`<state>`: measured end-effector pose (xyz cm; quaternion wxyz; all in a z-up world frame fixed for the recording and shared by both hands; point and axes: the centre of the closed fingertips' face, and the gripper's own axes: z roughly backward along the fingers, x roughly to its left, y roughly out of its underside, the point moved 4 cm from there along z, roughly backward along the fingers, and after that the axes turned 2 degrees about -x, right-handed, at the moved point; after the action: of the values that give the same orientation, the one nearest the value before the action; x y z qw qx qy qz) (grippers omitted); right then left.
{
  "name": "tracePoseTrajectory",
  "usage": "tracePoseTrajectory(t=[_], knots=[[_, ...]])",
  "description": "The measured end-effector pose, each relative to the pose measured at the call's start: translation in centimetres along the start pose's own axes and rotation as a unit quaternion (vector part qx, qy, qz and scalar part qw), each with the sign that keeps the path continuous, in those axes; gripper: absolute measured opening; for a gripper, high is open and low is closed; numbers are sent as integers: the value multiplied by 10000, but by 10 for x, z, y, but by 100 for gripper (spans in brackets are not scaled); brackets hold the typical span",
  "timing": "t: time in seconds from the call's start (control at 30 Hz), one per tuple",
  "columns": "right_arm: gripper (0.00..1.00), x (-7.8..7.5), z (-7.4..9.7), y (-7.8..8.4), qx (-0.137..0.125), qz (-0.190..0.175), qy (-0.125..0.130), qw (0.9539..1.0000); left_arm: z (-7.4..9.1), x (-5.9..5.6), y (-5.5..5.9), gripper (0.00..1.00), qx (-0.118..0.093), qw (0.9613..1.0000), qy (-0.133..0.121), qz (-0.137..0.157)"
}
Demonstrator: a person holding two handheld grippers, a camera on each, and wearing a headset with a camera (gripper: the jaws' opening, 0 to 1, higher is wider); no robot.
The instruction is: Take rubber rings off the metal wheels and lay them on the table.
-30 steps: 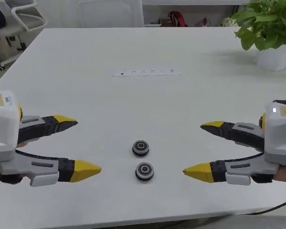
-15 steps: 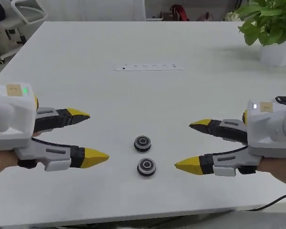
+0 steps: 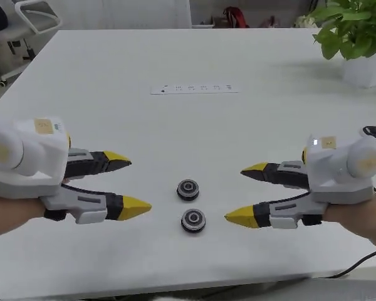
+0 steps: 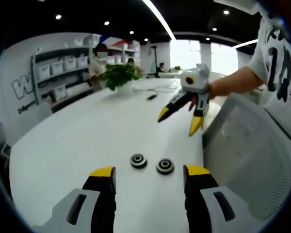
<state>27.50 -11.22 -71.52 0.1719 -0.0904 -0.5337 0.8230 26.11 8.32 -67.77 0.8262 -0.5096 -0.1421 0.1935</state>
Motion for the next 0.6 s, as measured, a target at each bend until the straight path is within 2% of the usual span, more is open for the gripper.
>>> tracePoseTrajectory(t=[0.13,0.3,0.6], knots=[[57,1,-4,3,77,20,-66,9999,-6,-1,3,54,40,10000,49,16],[55,2,-11,6,176,48,-152,9997,-14,-3,7,45,131,9998,166,35],[52,6,-23,13,407,144,-347,9985,-26,-5,12,40,251,9991,341,92]])
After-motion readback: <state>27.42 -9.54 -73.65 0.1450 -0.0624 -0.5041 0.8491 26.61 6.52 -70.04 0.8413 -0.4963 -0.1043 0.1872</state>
